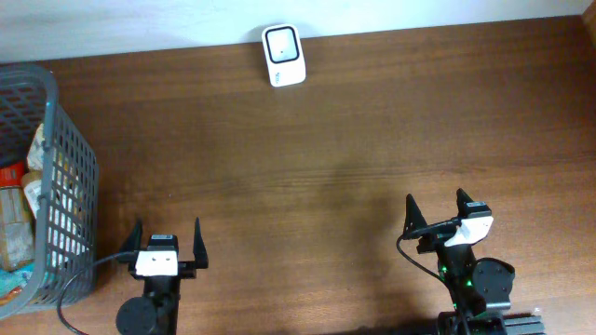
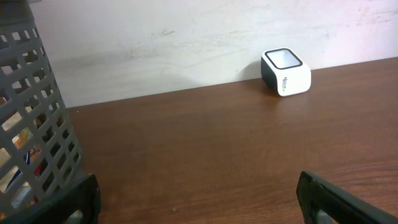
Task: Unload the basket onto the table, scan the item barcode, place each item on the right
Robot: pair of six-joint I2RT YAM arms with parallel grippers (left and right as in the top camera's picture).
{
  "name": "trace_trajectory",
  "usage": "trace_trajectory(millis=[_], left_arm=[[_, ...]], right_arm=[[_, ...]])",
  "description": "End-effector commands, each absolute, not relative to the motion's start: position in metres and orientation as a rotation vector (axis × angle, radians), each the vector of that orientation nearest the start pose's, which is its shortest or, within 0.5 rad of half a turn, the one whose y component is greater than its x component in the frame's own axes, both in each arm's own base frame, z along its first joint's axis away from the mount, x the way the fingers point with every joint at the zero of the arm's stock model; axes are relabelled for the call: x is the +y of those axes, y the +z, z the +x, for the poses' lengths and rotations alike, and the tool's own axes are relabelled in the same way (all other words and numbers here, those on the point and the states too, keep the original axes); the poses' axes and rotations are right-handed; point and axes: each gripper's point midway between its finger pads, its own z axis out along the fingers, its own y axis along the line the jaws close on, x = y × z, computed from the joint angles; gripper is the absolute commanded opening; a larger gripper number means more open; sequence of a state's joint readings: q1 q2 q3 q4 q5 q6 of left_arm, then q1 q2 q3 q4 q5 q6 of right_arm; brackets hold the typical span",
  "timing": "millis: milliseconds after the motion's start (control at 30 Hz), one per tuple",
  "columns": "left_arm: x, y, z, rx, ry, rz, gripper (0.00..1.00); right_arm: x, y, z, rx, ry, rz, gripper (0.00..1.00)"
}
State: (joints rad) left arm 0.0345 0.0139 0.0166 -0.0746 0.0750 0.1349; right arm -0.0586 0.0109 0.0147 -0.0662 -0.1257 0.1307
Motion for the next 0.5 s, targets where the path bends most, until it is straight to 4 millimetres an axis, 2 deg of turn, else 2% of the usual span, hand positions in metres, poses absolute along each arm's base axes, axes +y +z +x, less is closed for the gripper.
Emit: trace_trajectory(millis=[0, 333, 467], left_arm=[[-0.005, 0.158, 0.246, 1.636, 0.077, 0.152, 0.99], [-0.005, 0.16, 0.246, 1.629, 0.076, 0.154, 0.99], [-0.028, 0.162, 0.244, 1.607, -0.033, 0.254, 0.99]], right_arm=[[0.007, 0.159, 0.246, 1.639, 0.16, 0.058, 0.99], [0.007, 0.159, 0.246, 1.639, 0.16, 0.058, 0.99], [0.007, 0.159, 0.246, 1.639, 0.16, 0.058, 0.99]])
